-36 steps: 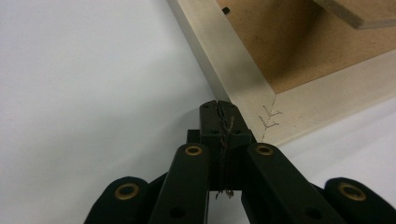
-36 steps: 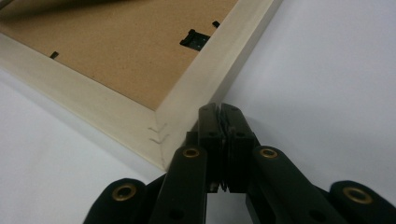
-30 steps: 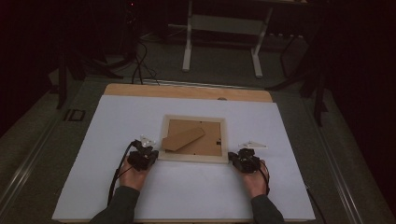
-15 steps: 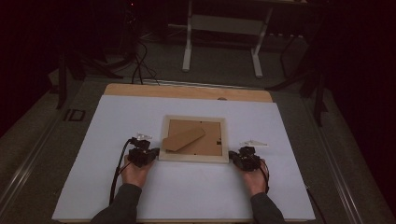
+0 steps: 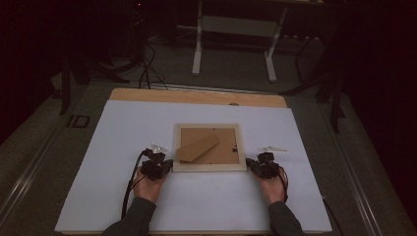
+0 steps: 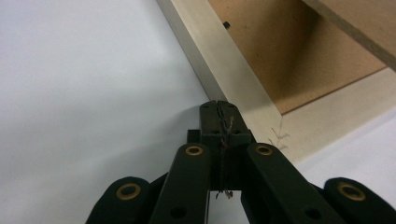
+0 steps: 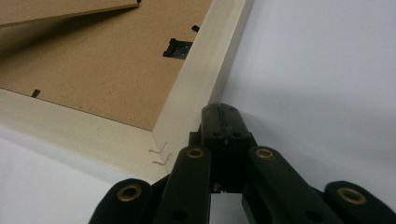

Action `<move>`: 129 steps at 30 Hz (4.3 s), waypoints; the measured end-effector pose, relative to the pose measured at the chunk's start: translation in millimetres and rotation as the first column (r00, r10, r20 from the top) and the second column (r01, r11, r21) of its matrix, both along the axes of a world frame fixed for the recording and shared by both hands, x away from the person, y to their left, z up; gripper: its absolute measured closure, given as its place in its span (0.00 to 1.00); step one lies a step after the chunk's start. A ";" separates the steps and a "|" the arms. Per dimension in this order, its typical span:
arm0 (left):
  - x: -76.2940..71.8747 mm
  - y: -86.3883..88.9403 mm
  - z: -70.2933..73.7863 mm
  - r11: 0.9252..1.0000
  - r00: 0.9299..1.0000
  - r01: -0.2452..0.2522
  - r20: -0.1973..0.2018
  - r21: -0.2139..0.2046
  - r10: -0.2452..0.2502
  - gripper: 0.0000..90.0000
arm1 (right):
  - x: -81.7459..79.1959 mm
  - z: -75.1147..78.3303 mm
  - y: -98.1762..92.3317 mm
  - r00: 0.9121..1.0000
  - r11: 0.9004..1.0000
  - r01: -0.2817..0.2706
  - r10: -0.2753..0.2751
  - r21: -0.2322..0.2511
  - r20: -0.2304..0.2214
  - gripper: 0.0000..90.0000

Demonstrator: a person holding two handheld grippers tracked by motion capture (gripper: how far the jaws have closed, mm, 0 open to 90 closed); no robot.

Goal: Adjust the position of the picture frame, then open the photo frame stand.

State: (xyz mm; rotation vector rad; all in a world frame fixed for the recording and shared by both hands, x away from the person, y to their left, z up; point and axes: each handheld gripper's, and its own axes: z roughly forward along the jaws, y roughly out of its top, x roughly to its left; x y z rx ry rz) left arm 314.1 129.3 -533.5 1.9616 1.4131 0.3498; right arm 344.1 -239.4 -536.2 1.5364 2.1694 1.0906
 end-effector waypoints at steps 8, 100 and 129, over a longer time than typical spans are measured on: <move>-2.1 6.3 0.3 1.000 1.000 -0.001 -0.001 0.007 0.001 1.00 | -2.9 1.0 7.5 1.000 1.000 -0.013 0.013 -0.018 0.001 1.00; 12.6 10.5 88.1 0.987 0.980 0.147 0.140 -0.060 -0.138 0.55 | -24.4 33.1 -8.1 0.991 0.997 -0.063 0.058 0.040 0.117 0.90; 48.6 -9.4 88.1 0.975 0.977 0.205 0.082 -0.080 -0.199 0.51 | -24.5 32.4 -9.4 0.991 0.996 -0.071 0.065 0.046 0.118 0.88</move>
